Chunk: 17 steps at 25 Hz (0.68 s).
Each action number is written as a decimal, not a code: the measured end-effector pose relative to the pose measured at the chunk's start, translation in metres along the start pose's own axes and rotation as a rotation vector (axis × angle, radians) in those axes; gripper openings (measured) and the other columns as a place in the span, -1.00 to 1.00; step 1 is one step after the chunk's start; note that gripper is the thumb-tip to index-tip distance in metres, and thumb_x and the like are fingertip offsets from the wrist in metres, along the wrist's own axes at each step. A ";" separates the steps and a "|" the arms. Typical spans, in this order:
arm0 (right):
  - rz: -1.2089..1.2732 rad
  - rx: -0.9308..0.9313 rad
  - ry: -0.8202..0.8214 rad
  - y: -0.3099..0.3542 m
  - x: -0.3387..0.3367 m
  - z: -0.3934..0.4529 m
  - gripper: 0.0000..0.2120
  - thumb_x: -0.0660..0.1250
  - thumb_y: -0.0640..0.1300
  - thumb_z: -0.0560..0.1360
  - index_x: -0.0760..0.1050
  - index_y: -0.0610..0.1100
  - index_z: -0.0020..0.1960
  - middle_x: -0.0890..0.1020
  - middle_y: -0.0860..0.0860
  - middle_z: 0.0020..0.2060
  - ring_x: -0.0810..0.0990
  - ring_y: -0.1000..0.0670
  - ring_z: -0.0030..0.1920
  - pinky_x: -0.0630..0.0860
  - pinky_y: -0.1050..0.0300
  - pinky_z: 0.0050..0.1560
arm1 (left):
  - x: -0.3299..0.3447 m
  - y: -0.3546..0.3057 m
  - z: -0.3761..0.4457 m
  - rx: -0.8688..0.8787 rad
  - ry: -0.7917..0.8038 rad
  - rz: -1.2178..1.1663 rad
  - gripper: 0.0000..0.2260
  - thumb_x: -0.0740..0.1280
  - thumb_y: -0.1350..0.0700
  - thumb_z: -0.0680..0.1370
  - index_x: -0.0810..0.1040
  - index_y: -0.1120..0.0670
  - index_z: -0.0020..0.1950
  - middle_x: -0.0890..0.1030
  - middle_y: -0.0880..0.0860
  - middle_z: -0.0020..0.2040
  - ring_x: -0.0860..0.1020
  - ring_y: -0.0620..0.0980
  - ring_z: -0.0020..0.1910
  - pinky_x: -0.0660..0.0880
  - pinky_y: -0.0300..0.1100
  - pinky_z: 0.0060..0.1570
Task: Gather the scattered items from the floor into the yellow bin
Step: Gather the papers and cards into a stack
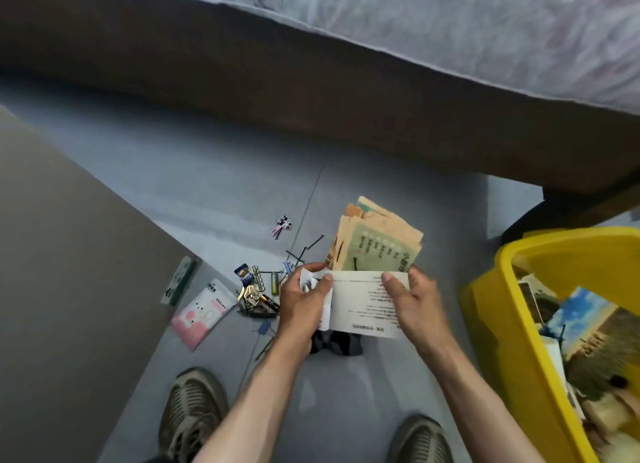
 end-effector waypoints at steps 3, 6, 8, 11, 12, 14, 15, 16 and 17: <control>0.266 0.117 -0.049 -0.001 -0.017 -0.009 -0.95 0.34 -0.21 0.56 0.57 -0.10 -0.02 0.73 -0.02 -0.10 0.72 0.00 -0.13 0.64 0.03 -0.14 | 0.011 -0.014 -0.014 -0.022 0.015 -0.061 -0.89 0.44 0.18 0.49 0.65 0.01 -0.01 0.71 0.02 -0.12 0.65 -0.08 -0.25 0.54 -0.20 -0.32; 0.386 0.114 -0.188 0.004 -0.066 -0.028 -0.89 0.36 -0.22 0.55 0.57 -0.09 0.06 0.72 0.00 -0.03 0.71 0.02 -0.07 0.64 0.08 -0.11 | 0.044 -0.035 -0.042 -0.041 0.107 -0.089 -0.87 0.44 0.17 0.48 0.64 0.04 0.02 0.71 0.06 -0.15 0.62 -0.07 -0.30 0.52 -0.20 -0.35; 0.417 0.075 -0.316 0.003 -0.117 -0.048 -0.84 0.36 -0.20 0.55 0.56 -0.11 0.13 0.70 0.00 0.02 0.70 -0.01 0.00 0.64 0.05 -0.04 | 0.087 -0.050 -0.069 -0.038 0.225 -0.093 -0.86 0.44 0.15 0.47 0.64 0.03 0.01 0.70 0.03 -0.19 0.62 -0.07 -0.32 0.52 -0.20 -0.35; 0.354 0.007 -0.604 -0.006 -0.209 -0.092 -0.86 0.37 -0.11 0.55 0.57 -0.03 0.11 0.70 0.05 0.01 0.69 0.03 0.00 0.64 0.02 -0.03 | 0.170 -0.065 -0.123 -0.003 0.454 -0.055 -0.89 0.43 0.09 0.46 0.63 -0.02 -0.02 0.69 -0.02 -0.26 0.62 -0.12 -0.36 0.49 -0.24 -0.43; 0.320 -0.016 -0.686 -0.009 -0.236 -0.108 -0.88 0.38 -0.09 0.54 0.57 -0.01 0.08 0.70 0.07 0.00 0.69 0.03 -0.01 0.63 0.02 -0.05 | 0.197 -0.065 -0.143 0.011 0.518 -0.010 -0.88 0.43 0.05 0.44 0.62 -0.03 -0.03 0.69 0.00 -0.23 0.63 -0.09 -0.32 0.52 -0.21 -0.39; 0.247 -0.039 -0.796 -0.017 -0.281 -0.137 -0.92 0.38 -0.05 0.54 0.56 0.03 0.03 0.71 0.10 -0.05 0.68 0.09 -0.05 0.60 0.17 -0.14 | 0.248 -0.055 -0.181 0.049 0.606 0.123 -0.84 0.44 0.00 0.43 0.61 -0.03 -0.02 0.70 0.03 -0.13 0.65 0.01 -0.16 0.59 -0.10 -0.21; 0.190 -0.032 -0.820 -0.022 -0.298 -0.147 -0.94 0.37 -0.04 0.54 0.56 0.04 0.02 0.70 0.13 -0.07 0.68 0.14 -0.07 0.56 0.28 -0.21 | 0.267 -0.050 -0.197 0.065 0.640 0.175 -0.79 0.44 -0.03 0.43 0.61 -0.04 0.03 0.69 0.03 -0.06 0.64 0.04 -0.06 0.59 -0.06 -0.08; 0.106 -0.004 -0.820 -0.026 -0.311 -0.153 -0.92 0.36 -0.01 0.55 0.56 0.04 0.03 0.69 0.14 -0.06 0.67 0.14 -0.06 0.52 0.33 -0.27 | 0.283 -0.043 -0.210 0.059 0.687 0.207 -0.69 0.43 -0.10 0.44 0.60 -0.03 0.13 0.68 0.02 0.05 0.62 0.05 0.05 0.57 -0.02 0.07; 0.008 0.044 -0.792 -0.032 -0.319 -0.156 -0.85 0.33 0.04 0.56 0.56 0.03 0.09 0.68 0.13 -0.02 0.66 0.09 -0.01 0.49 0.31 -0.26 | 0.297 -0.035 -0.220 0.026 0.748 0.224 -0.58 0.39 -0.19 0.46 0.55 -0.02 0.25 0.63 0.02 0.19 0.58 0.05 0.18 0.50 0.04 0.21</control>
Point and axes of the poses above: each hand's wrist, its own z-axis towards the middle knuckle, its own x-axis out of the palm, y = z × x, the point moved 7 cm from there along z, towards the middle knuckle
